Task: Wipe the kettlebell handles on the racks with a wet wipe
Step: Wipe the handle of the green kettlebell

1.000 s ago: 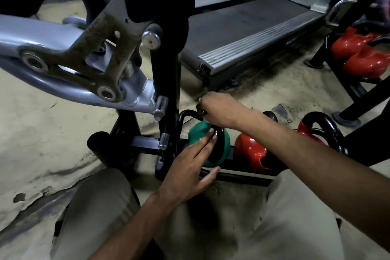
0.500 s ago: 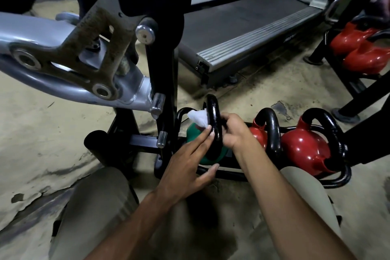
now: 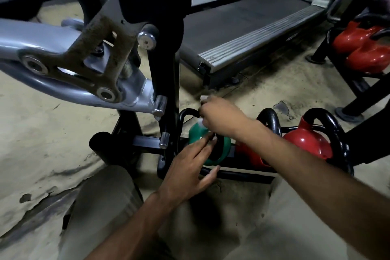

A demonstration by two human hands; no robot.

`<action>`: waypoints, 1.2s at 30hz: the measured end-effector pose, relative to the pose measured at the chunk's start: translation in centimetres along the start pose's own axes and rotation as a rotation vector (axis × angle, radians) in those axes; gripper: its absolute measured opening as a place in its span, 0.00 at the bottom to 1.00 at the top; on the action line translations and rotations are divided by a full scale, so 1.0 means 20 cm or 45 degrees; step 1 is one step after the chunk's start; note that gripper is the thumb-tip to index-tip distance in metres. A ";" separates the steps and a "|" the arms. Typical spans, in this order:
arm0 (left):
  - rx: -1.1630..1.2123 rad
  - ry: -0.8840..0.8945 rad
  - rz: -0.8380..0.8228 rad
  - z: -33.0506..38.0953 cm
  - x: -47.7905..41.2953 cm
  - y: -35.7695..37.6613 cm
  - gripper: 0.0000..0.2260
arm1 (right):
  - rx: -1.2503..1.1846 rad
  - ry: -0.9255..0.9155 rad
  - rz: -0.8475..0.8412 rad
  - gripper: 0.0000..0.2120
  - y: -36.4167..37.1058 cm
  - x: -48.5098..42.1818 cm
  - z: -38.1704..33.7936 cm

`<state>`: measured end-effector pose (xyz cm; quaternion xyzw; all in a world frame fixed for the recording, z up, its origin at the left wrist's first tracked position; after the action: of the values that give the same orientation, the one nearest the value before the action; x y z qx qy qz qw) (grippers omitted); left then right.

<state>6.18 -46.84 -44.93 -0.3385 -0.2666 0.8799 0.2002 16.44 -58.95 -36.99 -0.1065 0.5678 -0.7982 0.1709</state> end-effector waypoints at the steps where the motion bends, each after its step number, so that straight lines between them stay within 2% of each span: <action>1: -0.028 0.024 -0.002 0.00 0.00 0.00 0.30 | 0.138 -0.091 -0.067 0.09 -0.02 -0.01 -0.03; 3: -0.061 0.059 -0.018 0.00 0.00 0.00 0.29 | 0.190 -0.101 -0.087 0.09 -0.06 0.01 -0.04; 5: -0.060 0.070 -0.017 0.01 -0.01 -0.01 0.28 | -0.026 0.101 0.064 0.07 -0.07 0.05 0.02; 7: -0.039 0.060 -0.004 0.01 -0.01 -0.02 0.28 | -0.450 0.489 0.337 0.07 0.01 0.15 0.10; 9: -0.027 0.054 0.012 0.01 0.00 -0.02 0.28 | -1.137 0.977 0.475 0.08 0.15 0.27 0.11; 10: -0.023 0.052 0.015 0.01 0.00 -0.02 0.28 | -1.544 1.166 0.434 0.10 0.23 0.31 0.07; 12: -0.017 0.047 0.006 0.01 0.00 -0.02 0.28 | -2.351 1.414 0.117 0.14 0.32 0.31 -0.05; 13: -0.021 0.050 -0.003 0.00 0.00 -0.02 0.28 | -2.652 1.460 -0.041 0.15 0.33 0.29 -0.08; 14: -0.027 0.057 -0.013 0.00 0.00 -0.02 0.28 | -2.832 1.466 -0.142 0.16 0.34 0.27 -0.09; 16: -0.034 0.071 -0.023 0.00 0.00 -0.02 0.28 | -2.914 1.482 -0.161 0.15 0.35 0.23 -0.07; 18: -0.045 0.072 -0.021 0.01 0.01 -0.02 0.28 | -2.809 1.554 -0.003 0.11 0.36 0.23 -0.04; 19: -0.051 0.069 -0.013 0.02 0.01 -0.01 0.28 | -2.673 1.567 0.162 0.09 0.38 0.24 -0.03; 21: -0.054 0.065 0.004 0.03 0.02 0.00 0.27 | -2.089 1.432 0.484 0.07 0.32 0.27 0.02; 23: -0.057 0.067 0.008 0.04 0.02 0.00 0.27 | -1.380 1.080 0.605 0.06 0.20 0.25 0.06; 25: -0.071 0.073 0.005 0.04 0.01 0.00 0.26 | -0.805 0.629 0.485 0.06 0.09 0.17 0.06; 27: -0.080 0.079 -0.011 0.04 0.01 0.00 0.26 | -0.321 0.233 0.178 0.11 0.01 0.08 0.02; 29: -0.101 0.083 -0.038 0.04 0.01 0.00 0.26 | 0.050 -0.030 -0.055 0.11 -0.06 0.02 -0.01; 33: -0.119 0.073 -0.052 0.03 0.01 0.00 0.26 | 0.433 -0.284 -0.305 0.14 -0.15 -0.05 -0.05; 36: -0.079 0.091 -0.052 0.04 0.01 -0.01 0.26 | 0.661 -0.413 -0.605 0.14 -0.11 -0.07 -0.15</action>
<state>5.48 -46.89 -44.45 -0.3703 -0.2933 0.8543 0.2169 16.29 -55.10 -35.81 -0.3132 0.2721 -0.9054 0.0901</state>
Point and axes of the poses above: each hand's wrist, its own x-axis away from the middle knuckle, its own y-axis out of the palm, z = x × y, the point moved 4 cm from there along -x, towards the middle knuckle, and after that the axes turned 14 degrees about x, right-handed, at the moved point
